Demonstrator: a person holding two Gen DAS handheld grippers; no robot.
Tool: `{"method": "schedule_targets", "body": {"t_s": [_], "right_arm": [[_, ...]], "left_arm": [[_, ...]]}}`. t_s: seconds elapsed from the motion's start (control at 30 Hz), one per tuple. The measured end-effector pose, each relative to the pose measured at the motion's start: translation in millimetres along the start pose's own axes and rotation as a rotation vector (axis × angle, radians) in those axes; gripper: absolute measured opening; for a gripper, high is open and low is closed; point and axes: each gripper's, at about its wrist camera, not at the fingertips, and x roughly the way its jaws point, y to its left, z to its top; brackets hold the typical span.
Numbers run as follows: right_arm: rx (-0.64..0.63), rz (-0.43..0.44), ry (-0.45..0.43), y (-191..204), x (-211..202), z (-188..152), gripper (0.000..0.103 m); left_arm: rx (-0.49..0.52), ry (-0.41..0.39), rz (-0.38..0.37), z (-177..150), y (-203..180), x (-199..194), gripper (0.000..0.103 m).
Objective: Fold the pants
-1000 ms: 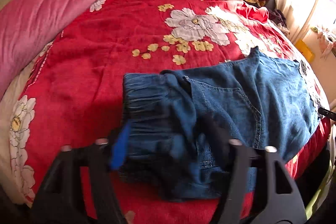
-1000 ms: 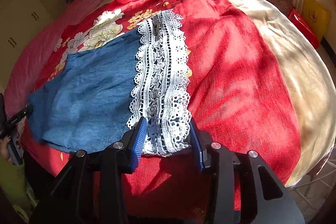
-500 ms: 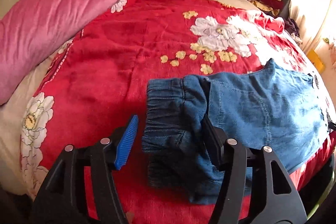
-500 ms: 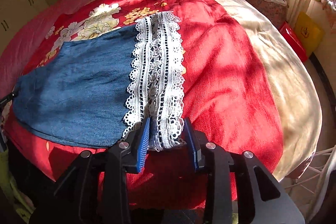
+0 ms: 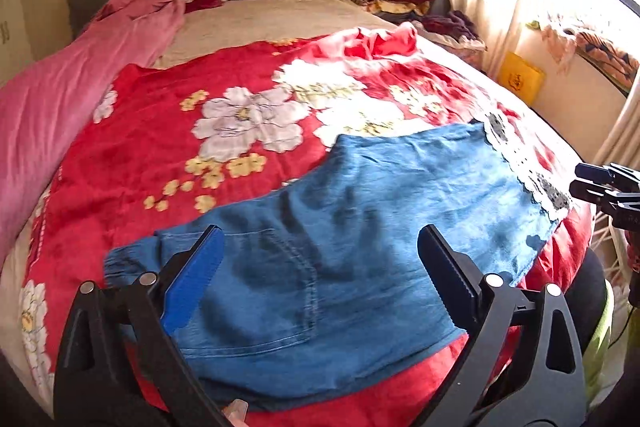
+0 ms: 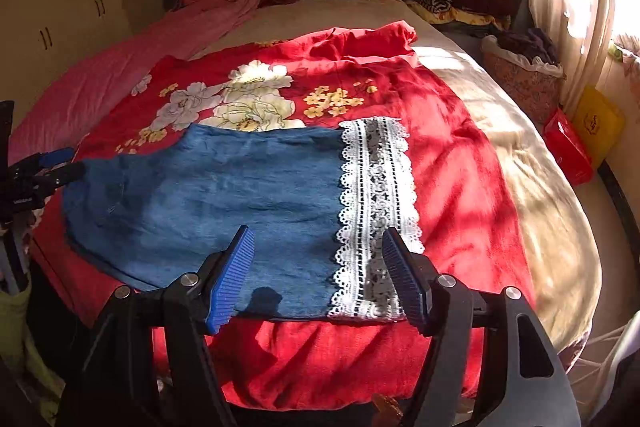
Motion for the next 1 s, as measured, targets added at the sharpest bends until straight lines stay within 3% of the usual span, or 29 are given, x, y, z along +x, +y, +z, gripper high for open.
{"method": "schedule_targets", "body": {"t_s": [0.13, 0.3, 0.53, 1.0], "right_arm": [[-0.026, 0.012, 0.063, 20, 29, -8, 0.065], [0.007, -0.033, 0.229, 10, 71, -30, 0.065], [0.055, 0.036, 0.146, 5, 44, -26, 0.065], [0.181, -0.035, -0.015, -42, -25, -23, 0.065]], "left_arm": [[0.073, 0.073, -0.025, -11, -32, 37, 0.091], [0.125, 0.217, -0.009, -45, -37, 75, 0.091], [0.084, 0.185, -0.059, -31, -34, 57, 0.092], [0.183, 0.092, -0.126, 29, -84, 40, 0.093]]}}
